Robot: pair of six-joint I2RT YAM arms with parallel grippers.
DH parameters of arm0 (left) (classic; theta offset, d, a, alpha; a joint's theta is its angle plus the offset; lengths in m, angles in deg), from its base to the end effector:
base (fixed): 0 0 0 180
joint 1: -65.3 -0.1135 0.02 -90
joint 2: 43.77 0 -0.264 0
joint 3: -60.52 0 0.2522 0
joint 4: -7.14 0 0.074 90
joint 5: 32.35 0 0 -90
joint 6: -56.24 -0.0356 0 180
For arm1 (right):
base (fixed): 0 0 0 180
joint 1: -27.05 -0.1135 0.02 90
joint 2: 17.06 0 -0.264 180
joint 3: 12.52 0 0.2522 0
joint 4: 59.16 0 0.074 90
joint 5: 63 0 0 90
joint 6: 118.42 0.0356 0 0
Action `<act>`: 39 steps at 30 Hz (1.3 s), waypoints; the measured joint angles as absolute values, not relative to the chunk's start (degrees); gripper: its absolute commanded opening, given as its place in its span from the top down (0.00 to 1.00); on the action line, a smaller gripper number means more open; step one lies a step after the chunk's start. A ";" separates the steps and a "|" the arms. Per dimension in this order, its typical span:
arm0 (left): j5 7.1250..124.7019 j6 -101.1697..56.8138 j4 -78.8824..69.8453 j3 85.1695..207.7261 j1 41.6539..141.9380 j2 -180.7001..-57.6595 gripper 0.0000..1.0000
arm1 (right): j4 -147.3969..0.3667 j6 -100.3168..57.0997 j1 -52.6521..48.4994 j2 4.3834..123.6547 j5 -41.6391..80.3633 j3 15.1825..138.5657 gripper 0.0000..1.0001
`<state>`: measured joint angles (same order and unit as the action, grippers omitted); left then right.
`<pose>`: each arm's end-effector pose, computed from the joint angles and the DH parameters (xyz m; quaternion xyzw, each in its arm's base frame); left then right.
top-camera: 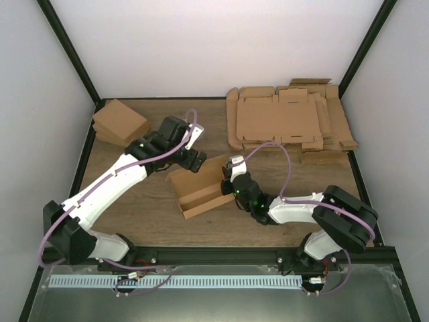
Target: Fold the paper box
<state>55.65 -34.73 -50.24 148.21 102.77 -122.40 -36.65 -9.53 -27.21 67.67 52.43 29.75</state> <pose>0.2308 -0.1754 0.3302 0.3017 0.8844 -0.0959 0.3429 0.1769 0.2196 0.1699 -0.1223 0.7994 0.1889 0.5570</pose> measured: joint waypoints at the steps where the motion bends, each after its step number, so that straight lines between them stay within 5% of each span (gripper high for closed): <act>1: 56.31 -35.52 -50.04 148.41 102.77 -122.84 0.04 | -36.54 -9.68 -27.21 67.60 52.28 29.62 0.99; 7: 59.32 -39.10 -49.56 148.87 102.77 -125.81 0.10 | -36.63 -10.99 -27.23 66.97 51.30 29.21 0.99; 15: 59.48 -40.92 -49.52 149.00 102.77 -129.07 0.38 | -36.63 -11.93 -27.30 66.81 50.49 29.12 0.99; 33: 64.53 -39.15 -52.58 149.17 104.28 -131.56 0.84 | -36.65 -12.13 -27.47 66.81 50.18 29.14 0.99; 36: 64.35 -38.66 -52.71 149.17 104.69 -131.93 0.96 | -36.87 -12.13 -27.47 66.81 50.18 29.21 0.96; 39: 64.53 -38.80 -53.14 149.17 105.55 -131.93 0.96 | -37.63 -12.17 -27.47 66.77 50.16 29.42 0.88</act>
<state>64.53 -38.80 -53.14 149.17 105.55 -131.93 -37.63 -12.17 -27.47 66.77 50.16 29.42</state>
